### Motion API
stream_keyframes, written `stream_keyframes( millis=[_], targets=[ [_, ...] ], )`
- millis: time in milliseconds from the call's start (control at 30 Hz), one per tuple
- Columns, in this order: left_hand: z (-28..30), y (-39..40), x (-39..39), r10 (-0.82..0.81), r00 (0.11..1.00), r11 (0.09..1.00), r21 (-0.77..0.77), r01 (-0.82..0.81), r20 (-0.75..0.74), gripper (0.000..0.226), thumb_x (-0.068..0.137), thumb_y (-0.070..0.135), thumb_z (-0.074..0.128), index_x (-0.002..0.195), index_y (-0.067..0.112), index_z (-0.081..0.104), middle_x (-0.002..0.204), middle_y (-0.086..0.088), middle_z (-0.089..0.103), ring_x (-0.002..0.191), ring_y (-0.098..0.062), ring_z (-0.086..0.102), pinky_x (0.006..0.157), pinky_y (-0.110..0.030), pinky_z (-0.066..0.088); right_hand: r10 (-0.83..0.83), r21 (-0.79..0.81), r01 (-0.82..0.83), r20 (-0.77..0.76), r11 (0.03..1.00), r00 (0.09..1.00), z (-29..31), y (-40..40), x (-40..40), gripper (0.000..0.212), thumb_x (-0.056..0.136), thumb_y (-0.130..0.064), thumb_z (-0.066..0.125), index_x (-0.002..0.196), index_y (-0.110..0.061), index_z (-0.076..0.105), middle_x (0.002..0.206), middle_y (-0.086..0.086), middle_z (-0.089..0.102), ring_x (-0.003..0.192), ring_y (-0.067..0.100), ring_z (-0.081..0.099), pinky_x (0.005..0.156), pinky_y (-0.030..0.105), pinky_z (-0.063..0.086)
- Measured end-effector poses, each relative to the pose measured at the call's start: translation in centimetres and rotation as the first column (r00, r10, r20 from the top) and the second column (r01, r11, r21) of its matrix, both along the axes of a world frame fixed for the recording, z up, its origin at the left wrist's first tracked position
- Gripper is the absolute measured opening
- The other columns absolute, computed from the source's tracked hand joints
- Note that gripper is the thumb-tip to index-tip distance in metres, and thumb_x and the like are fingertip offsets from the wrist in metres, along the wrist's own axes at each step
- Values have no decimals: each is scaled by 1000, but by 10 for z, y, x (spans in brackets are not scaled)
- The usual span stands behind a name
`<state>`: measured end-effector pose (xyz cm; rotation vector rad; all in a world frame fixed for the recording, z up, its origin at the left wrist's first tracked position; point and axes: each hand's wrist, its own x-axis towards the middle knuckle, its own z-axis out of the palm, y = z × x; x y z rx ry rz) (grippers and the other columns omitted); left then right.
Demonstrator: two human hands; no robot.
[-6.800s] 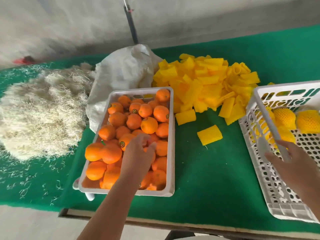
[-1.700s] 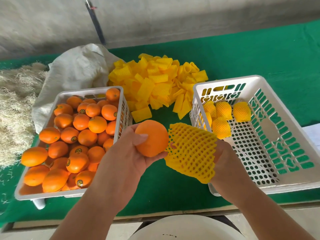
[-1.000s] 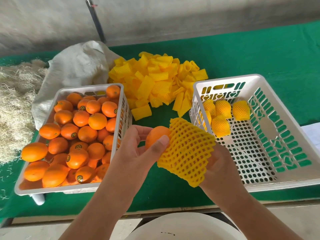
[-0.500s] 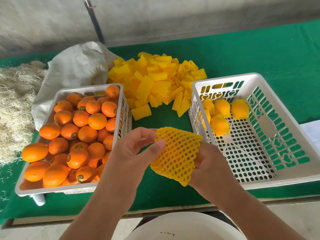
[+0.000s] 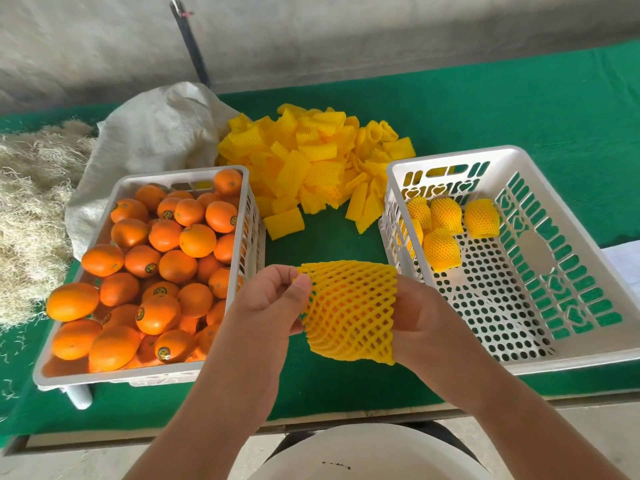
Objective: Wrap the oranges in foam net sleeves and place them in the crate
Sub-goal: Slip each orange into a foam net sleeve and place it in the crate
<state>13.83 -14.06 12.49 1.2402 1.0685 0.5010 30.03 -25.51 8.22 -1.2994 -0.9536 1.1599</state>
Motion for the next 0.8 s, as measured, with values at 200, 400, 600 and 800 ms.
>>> stream_keyframes(
  millis=[200,400,600,800],
  targets=[
    [6,1,0,-43,999,999,18,43,-5,49,80,60,63,108,20,69,94,7,76,95,-10,74,85,-30,57,-20,69,32,-173,997,985,-9,2,-3,48,94,-32,81,139,-30,65,138,5,70,130,28,66,104,43,56],
    [10,4,-14,-374,817,566,590,575,-438,108,62,84,81,151,67,22,154,44,22,148,13,23,109,-32,39,-49,9,52,-210,999,976,-6,-1,7,50,94,-33,79,140,-22,62,133,8,71,128,31,66,106,53,53],
    [-7,7,-1,-347,720,378,613,694,-601,95,78,59,86,151,58,26,152,42,25,137,26,10,97,-9,24,-59,-81,43,-204,996,977,-2,7,5,35,99,-27,67,134,-24,66,124,9,73,123,30,68,108,57,52],
    [-11,8,-5,-285,740,404,624,669,-609,84,74,78,68,147,62,30,128,63,28,131,30,23,87,-4,25,20,-148,-33,-92,988,996,5,7,11,28,106,-23,59,132,-29,68,127,1,75,122,21,70,107,47,56]
  ],
)
